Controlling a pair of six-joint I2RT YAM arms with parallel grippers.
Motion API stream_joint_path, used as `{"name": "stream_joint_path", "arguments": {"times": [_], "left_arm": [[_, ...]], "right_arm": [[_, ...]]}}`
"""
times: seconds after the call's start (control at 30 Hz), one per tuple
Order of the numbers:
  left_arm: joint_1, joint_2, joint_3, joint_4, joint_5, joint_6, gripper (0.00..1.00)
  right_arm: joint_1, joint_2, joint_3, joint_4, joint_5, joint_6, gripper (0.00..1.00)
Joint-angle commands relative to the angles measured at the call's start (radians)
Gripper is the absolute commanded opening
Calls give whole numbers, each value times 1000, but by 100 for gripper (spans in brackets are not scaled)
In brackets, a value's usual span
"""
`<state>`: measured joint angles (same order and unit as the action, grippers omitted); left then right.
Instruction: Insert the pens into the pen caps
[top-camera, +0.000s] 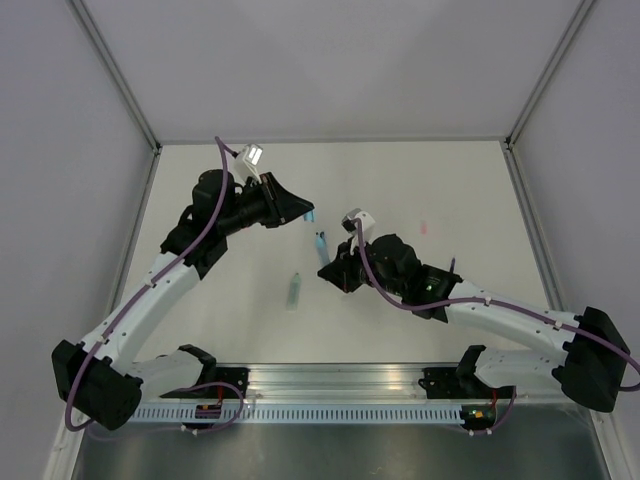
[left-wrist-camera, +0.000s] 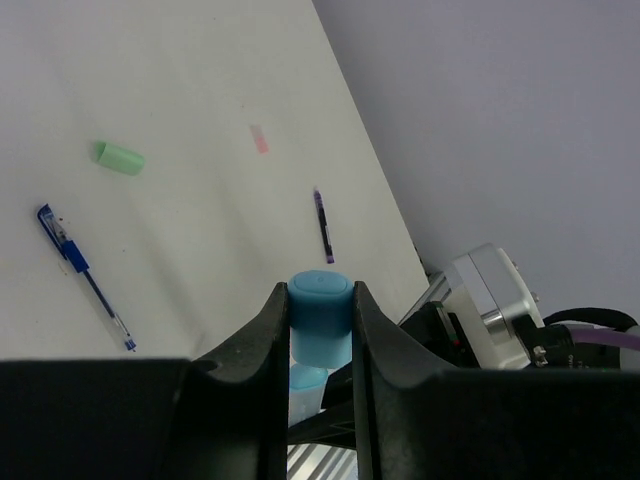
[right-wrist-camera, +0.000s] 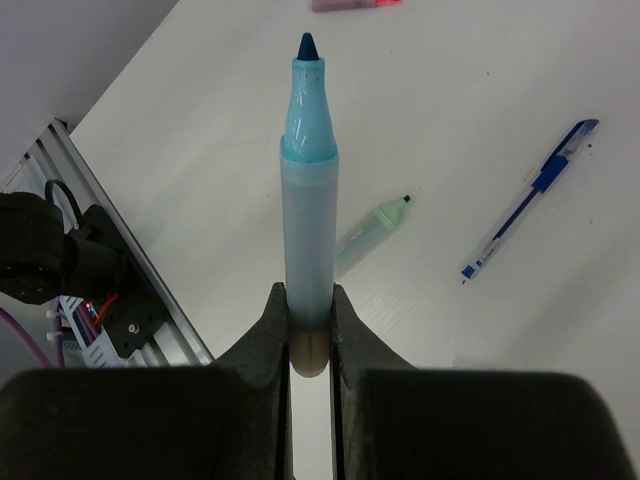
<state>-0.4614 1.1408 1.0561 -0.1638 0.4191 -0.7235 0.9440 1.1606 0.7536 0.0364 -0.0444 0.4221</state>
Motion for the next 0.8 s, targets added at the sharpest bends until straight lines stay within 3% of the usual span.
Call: {"name": "stream_joint_path", "arguments": {"times": [0.0, 0.77], "left_arm": [[-3, 5, -13, 70, -39, 12, 2], [-6, -19, -79, 72, -28, 44, 2]], "right_arm": [[29, 24, 82, 62, 64, -14, 0], [38, 123, 197, 60, 149, 3, 0]]}}
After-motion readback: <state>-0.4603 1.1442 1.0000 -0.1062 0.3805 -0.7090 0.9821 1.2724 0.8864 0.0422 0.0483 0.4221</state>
